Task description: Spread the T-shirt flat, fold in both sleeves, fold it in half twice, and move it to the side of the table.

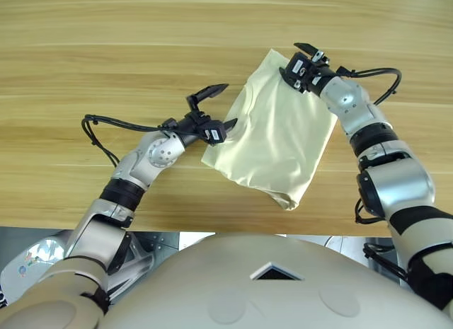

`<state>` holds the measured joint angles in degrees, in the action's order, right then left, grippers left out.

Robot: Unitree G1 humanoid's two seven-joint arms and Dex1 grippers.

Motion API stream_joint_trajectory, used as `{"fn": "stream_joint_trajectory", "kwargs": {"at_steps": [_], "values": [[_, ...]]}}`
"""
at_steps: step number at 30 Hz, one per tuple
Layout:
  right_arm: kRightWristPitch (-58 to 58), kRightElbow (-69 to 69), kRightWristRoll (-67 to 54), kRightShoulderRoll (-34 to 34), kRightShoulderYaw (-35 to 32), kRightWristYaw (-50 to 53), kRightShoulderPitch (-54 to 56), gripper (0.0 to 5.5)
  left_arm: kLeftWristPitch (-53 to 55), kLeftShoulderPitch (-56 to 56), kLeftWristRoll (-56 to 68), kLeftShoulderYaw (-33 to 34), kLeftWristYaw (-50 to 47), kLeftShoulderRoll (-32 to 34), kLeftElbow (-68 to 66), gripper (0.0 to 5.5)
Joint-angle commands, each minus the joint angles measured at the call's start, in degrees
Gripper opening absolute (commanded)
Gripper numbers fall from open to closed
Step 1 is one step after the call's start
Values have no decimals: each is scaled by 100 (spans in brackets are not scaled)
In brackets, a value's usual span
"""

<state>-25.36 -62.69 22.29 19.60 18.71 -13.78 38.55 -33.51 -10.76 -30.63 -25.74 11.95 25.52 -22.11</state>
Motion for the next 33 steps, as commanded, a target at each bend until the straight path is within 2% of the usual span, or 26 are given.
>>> {"fn": "stream_joint_trajectory", "kwargs": {"at_steps": [1, 25, 29, 33], "values": [[88, -182, 100, -35, 39, 33, 153, 311, 140, 252, -193, -221, 195, 70, -287, 464], [75, -580, 226, -91, 96, 310, 325, 311, 114, 251, -180, -299, 151, 86, -342, 464], [-607, 139, -295, -169, -147, -209, 64, 311, 127, 232, -167, -290, 121, 55, -346, 464], [-594, 1453, -619, 114, -370, -524, -418, 311, 162, 280, -153, -266, 70, 46, -302, 464]]}}
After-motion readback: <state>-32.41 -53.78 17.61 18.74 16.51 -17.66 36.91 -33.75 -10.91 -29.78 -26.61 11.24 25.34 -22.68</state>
